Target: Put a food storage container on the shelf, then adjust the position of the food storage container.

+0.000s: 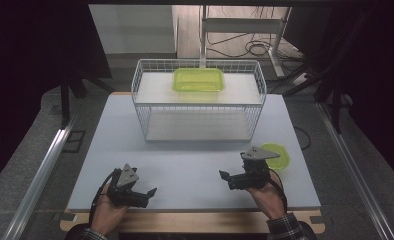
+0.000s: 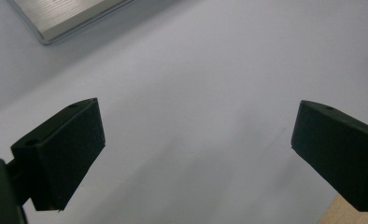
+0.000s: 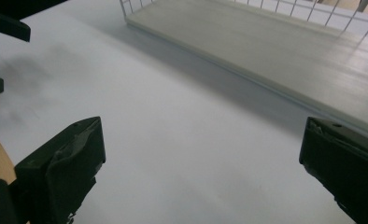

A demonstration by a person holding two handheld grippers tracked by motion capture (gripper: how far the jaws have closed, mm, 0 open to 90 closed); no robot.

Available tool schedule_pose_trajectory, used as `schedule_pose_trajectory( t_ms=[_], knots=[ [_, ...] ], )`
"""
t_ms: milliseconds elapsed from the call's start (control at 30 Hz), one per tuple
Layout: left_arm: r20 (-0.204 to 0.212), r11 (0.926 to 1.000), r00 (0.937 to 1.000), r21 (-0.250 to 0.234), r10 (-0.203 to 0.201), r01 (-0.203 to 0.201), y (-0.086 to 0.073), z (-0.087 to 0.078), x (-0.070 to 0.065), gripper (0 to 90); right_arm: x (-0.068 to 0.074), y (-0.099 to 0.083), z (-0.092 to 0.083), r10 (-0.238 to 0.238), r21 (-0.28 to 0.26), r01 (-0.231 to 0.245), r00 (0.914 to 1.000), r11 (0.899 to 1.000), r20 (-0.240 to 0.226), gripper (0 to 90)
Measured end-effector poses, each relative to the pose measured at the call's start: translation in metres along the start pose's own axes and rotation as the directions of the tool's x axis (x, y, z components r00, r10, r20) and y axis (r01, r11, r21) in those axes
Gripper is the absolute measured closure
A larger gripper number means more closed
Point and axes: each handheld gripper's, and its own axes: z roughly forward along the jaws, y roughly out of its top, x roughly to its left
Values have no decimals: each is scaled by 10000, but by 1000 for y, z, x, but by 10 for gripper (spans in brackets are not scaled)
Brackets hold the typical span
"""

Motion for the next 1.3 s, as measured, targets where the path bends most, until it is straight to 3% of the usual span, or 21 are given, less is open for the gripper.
schedule_pose_trajectory(
  t_ms=[233, 400, 733, 833, 1000, 1133, 1300],
  knots=[
    [13, 9995, 9995, 41, 311, -311, 0, 3, -3, 18, 3, -20, 6, -4, 303, -1, 9999, 9995, 167, 7],
    [12, 9992, 9992, 81, 391, -391, 0, 4, -4, 18, 5, -32, 17, -7, 966, -12, 9998, 9953, 205, 7],
    [31, 9990, 9991, 140, 417, -418, 0, 4, -3, 18, -1, -27, 10, 344, 984, -389, 9983, 9944, 473, 0],
    [15, 9989, 9990, 160, 439, -439, 0, 4, -4, 18, -1, -23, 5, 193, 933, -271, 9963, 9953, 831, 10],
    [-6, 9990, 9991, 150, 418, -418, 0, 4, -3, 18, -12, -16, -6, 475, 721, -560, 9923, 9958, 1145, 167],
    [-2, 9988, 9990, 183, 452, -452, 1, 5, -4, 18, -33, -14, -20, 954, 366, -1034, 9796, 9940, 1768, 431],
    [-13, 9987, 9989, 205, 476, -476, 1, 5, -4, 18, -64, -16, -33, 1324, 225, -1408, 9662, 9898, 2213, 687]
  ],
)
